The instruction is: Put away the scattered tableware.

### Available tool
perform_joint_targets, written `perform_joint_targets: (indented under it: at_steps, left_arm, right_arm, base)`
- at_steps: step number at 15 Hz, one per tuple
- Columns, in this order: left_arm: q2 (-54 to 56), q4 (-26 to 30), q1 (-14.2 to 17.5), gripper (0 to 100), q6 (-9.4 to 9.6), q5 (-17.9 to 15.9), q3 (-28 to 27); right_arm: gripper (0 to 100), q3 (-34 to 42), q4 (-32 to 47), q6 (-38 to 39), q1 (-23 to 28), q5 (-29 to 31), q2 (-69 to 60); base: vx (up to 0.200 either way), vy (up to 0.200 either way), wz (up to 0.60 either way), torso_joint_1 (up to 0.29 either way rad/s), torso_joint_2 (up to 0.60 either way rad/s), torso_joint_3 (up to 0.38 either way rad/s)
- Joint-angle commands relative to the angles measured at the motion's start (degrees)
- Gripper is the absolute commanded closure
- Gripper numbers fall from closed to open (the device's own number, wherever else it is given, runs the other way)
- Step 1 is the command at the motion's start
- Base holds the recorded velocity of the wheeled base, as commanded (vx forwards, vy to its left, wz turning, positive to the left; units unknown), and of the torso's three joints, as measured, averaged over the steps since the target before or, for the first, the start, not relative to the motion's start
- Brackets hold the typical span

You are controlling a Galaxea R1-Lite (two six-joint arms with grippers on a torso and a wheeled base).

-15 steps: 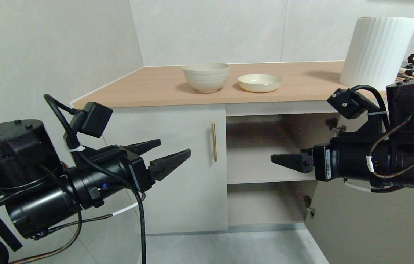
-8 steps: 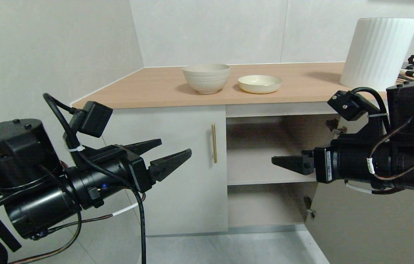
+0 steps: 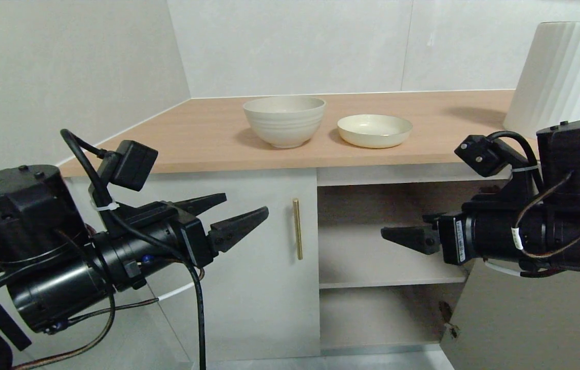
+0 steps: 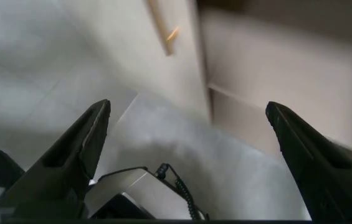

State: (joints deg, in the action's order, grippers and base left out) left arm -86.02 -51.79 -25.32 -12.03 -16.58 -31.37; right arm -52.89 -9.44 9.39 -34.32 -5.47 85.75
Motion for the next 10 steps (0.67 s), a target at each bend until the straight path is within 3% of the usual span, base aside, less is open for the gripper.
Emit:
perform_joint_targets:
  at_steps: [1,10]
  left_arm:
    - [0.2,-0.1,0.0,0,-0.01,0.0,0.1]
    - [1.4,-0.1,0.0,0,-0.18,-0.3,0.1]
  right_arm:
    - [0,0.5,0.0,-0.6,0.0,-0.1,-0.1]
    - [0,0.9,-0.7,-0.9,0.0,-0.1,-0.1]
  base:
    - [0.0,0.0,0.0,0.0,0.0,0.0]
    - [0.0,0.0,0.0,0.0,0.0,0.0]
